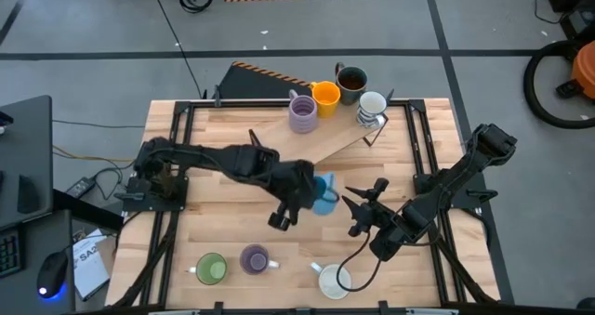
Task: Place coffee mugs
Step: Put the light blue mug on the shelf, then put the light green mug on the shelf
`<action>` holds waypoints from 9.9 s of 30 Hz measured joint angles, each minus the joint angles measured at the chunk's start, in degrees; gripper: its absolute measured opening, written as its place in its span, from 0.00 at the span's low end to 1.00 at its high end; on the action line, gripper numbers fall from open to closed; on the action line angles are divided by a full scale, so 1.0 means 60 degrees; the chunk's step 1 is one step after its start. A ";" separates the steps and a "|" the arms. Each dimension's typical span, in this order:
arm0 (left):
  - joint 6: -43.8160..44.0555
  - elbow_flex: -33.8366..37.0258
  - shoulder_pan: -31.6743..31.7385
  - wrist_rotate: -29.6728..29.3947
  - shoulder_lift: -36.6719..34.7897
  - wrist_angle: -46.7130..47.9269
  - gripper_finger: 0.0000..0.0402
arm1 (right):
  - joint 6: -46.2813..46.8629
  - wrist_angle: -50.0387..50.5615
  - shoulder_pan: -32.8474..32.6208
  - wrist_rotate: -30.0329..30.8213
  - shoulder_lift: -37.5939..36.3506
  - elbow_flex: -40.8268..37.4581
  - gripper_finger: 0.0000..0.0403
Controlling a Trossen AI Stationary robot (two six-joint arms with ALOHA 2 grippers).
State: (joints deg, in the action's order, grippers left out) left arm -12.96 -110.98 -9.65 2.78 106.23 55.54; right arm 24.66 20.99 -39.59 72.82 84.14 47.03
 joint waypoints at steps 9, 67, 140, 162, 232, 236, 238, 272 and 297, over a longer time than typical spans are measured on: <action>0.2972 -0.0643 0.1237 0.0178 0.0001 0.1048 0.06 | 0.0055 -0.0119 0.0063 -0.0133 0.0000 0.0000 0.34; 0.2351 -0.2168 0.7798 0.7537 0.0001 0.5762 0.08 | 0.0040 -0.0341 0.0066 -0.0324 0.0000 -0.0004 0.34; 0.3470 -0.2164 0.4932 -0.0152 0.1207 0.4757 0.28 | -0.0612 -0.0986 0.0062 -0.0405 -0.0004 -0.0007 0.34; 0.2851 -0.2280 0.4781 -0.0253 0.0674 0.4260 0.35 | -0.0589 -0.0979 0.0076 -0.0570 -0.0004 -0.0007 0.34; -0.0157 0.2908 -0.1123 -0.1632 0.0501 -0.1895 0.35 | -0.0716 0.0695 0.0471 -0.7014 0.0000 0.1842 0.34; -0.0145 0.3575 -0.1130 -0.1244 0.0437 -0.2738 0.35 | -0.0116 0.1402 0.0530 -0.7884 0.0000 0.2296 0.34; -0.0102 0.3892 -0.1128 -0.1212 0.0366 -0.2964 0.35 | 0.0143 0.1585 0.0514 -0.8234 0.0000 0.2452 0.34; 0.1088 0.5781 -0.2722 -0.0671 0.0423 -0.8979 0.47 | 0.5867 0.4315 0.0225 -0.8839 0.0109 0.2484 0.34; 0.1569 0.5792 -0.2492 -0.0062 0.1848 -1.0169 0.46 | 0.4331 0.2570 0.0053 -0.8149 0.0102 0.2473 0.34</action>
State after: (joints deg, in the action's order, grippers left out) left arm -3.55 -76.23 -24.60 2.41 117.32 -5.47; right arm 50.65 36.41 -39.28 23.92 84.75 61.87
